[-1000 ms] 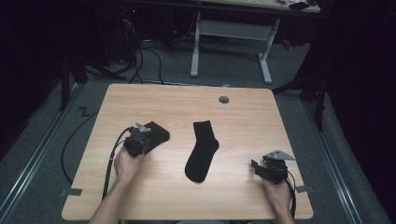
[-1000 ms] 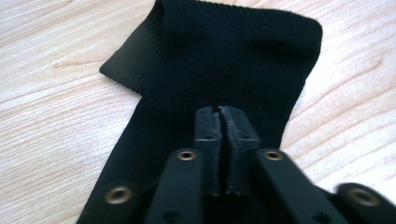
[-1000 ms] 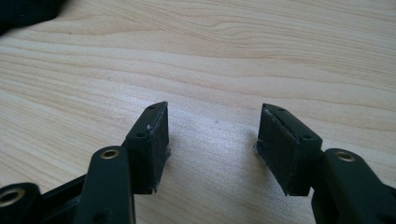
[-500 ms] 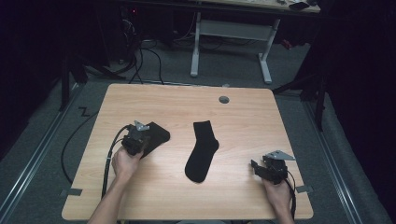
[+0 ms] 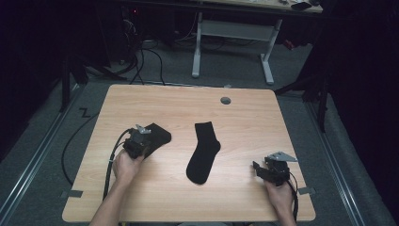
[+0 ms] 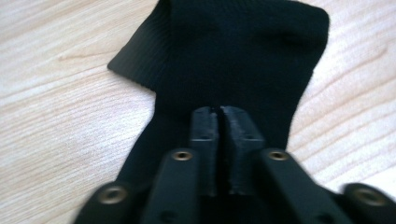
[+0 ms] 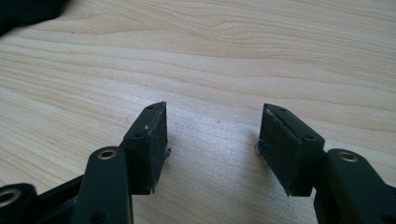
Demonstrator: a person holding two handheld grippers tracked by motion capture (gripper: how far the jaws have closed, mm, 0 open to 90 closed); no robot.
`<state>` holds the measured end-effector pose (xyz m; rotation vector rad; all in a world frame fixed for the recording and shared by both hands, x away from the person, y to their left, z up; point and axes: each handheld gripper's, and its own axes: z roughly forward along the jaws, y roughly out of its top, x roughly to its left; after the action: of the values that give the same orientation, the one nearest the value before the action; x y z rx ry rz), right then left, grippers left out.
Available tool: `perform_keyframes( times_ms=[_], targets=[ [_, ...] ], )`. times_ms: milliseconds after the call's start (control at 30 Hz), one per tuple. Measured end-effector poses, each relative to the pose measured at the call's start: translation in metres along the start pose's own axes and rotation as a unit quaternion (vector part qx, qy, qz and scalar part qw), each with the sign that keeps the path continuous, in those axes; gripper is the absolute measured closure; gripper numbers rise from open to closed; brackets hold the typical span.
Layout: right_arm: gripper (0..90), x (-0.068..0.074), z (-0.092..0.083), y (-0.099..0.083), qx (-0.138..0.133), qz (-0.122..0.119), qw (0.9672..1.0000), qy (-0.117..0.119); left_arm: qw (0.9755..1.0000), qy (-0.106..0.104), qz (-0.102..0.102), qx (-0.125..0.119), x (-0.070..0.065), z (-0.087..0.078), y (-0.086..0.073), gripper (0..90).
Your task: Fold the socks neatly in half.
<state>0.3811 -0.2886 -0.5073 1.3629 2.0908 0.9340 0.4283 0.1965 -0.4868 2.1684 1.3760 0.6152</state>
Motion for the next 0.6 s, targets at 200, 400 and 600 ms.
perform_keyframes(
  times_ms=[200,400,600],
  targets=[
    [42.1,0.000,0.000,0.000,0.000,0.000,1.0000,0.000,0.9998,-0.010,-0.014,-0.002,0.002,-0.001,0.001,88.8],
    [42.0,0.000,0.000,0.000,0.000,0.000,1.0000,0.000,0.9980,-0.044,-0.033,-0.031,0.003,-0.015,0.007,89.0],
    [41.9,0.000,0.000,0.000,0.000,-0.001,1.0000,0.001,0.9950,-0.065,-0.023,-0.073,-0.006,-0.042,0.024,89.0]
  ],
)
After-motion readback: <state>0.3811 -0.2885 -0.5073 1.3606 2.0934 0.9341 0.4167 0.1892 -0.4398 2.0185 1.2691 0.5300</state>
